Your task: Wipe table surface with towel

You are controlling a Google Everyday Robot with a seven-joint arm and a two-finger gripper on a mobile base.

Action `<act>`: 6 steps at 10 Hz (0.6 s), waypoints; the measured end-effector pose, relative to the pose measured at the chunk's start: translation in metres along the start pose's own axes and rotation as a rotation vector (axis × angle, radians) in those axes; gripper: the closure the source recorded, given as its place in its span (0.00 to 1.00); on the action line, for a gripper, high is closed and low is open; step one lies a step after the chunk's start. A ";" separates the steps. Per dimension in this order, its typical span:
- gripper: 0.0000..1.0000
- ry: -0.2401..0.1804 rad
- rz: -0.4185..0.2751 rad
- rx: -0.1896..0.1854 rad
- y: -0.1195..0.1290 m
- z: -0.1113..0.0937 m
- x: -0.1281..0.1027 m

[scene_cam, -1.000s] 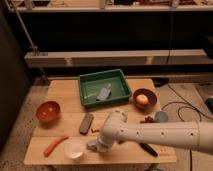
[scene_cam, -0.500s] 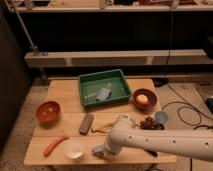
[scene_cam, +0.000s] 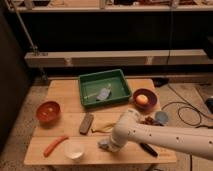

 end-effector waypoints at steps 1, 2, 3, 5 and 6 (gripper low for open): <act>1.00 0.003 0.000 -0.008 0.009 0.001 0.006; 1.00 0.007 -0.004 -0.014 0.016 0.004 0.015; 1.00 0.012 -0.009 -0.014 0.018 0.008 0.025; 1.00 0.032 -0.028 -0.010 0.015 0.014 0.043; 1.00 0.041 -0.037 -0.004 0.011 0.015 0.048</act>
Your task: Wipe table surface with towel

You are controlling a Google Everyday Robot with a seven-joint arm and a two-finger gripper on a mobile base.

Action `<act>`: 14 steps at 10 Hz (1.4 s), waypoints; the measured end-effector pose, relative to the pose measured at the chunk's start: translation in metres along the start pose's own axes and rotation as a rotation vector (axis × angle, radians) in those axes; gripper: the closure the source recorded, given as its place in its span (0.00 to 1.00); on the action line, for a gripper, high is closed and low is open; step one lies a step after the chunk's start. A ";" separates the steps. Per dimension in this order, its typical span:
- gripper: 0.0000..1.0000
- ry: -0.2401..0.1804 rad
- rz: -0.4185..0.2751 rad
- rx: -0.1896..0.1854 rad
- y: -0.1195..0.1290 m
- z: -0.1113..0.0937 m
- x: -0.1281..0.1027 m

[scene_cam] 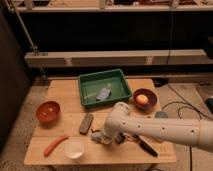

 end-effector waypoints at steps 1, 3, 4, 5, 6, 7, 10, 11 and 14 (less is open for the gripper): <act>1.00 0.011 -0.017 0.010 -0.008 0.002 0.005; 1.00 0.028 -0.052 0.035 -0.029 0.003 0.009; 1.00 0.033 -0.065 0.047 -0.039 0.004 0.009; 1.00 0.036 -0.073 0.052 -0.044 0.002 0.009; 1.00 0.038 -0.083 0.062 -0.054 0.000 0.005; 1.00 0.039 -0.090 0.068 -0.064 -0.003 0.000; 1.00 0.028 -0.068 0.054 -0.065 -0.018 -0.029; 1.00 0.023 -0.054 0.046 -0.061 -0.023 -0.037; 1.00 -0.008 -0.003 0.010 -0.039 -0.036 -0.057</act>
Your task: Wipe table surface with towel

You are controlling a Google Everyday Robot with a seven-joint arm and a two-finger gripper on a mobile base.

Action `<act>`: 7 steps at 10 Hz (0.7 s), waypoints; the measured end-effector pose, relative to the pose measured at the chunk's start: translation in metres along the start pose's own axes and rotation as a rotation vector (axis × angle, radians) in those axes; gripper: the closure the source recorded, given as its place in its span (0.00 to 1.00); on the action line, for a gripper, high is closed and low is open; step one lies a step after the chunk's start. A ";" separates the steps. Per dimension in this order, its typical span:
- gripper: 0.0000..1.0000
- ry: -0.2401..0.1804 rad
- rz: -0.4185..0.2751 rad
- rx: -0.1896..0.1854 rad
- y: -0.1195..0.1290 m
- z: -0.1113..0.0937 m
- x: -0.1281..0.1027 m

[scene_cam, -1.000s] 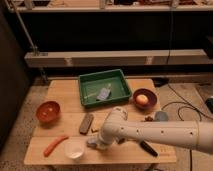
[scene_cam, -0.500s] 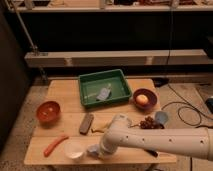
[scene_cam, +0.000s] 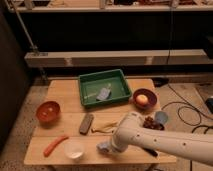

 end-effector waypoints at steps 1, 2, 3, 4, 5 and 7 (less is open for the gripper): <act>1.00 -0.005 0.012 -0.008 0.007 -0.002 -0.001; 1.00 -0.012 0.026 -0.020 0.021 -0.003 0.001; 1.00 -0.015 0.037 -0.030 0.034 -0.004 0.004; 1.00 -0.015 0.044 -0.032 0.040 -0.003 0.006; 1.00 -0.009 0.051 -0.031 0.047 -0.002 0.011; 1.00 0.003 0.045 -0.020 0.052 0.005 0.026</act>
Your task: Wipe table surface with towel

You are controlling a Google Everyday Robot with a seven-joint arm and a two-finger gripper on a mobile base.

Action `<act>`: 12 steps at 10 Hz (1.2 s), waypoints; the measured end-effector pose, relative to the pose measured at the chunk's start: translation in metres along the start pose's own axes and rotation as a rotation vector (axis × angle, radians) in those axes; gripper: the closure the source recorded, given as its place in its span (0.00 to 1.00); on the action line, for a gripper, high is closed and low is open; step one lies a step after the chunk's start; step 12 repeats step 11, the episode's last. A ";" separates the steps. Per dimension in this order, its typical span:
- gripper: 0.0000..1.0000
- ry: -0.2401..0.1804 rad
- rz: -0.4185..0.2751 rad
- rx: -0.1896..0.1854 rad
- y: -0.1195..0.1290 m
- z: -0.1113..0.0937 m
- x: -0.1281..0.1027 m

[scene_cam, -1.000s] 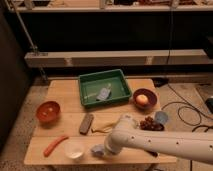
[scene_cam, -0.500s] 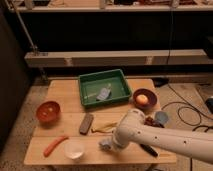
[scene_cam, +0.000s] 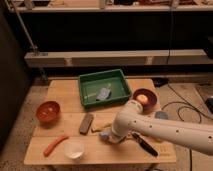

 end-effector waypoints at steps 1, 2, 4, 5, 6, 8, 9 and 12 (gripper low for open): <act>1.00 0.006 -0.013 0.006 -0.001 0.005 0.011; 1.00 0.012 -0.023 0.012 -0.002 0.010 0.019; 1.00 0.020 -0.041 0.035 -0.008 0.020 0.031; 1.00 0.024 -0.066 0.053 -0.016 0.027 0.037; 1.00 0.024 -0.082 0.066 -0.023 0.029 0.037; 1.00 0.015 -0.129 0.094 -0.044 0.032 0.035; 1.00 0.011 -0.149 0.106 -0.054 0.031 0.034; 1.00 0.005 -0.152 0.123 -0.069 0.025 0.018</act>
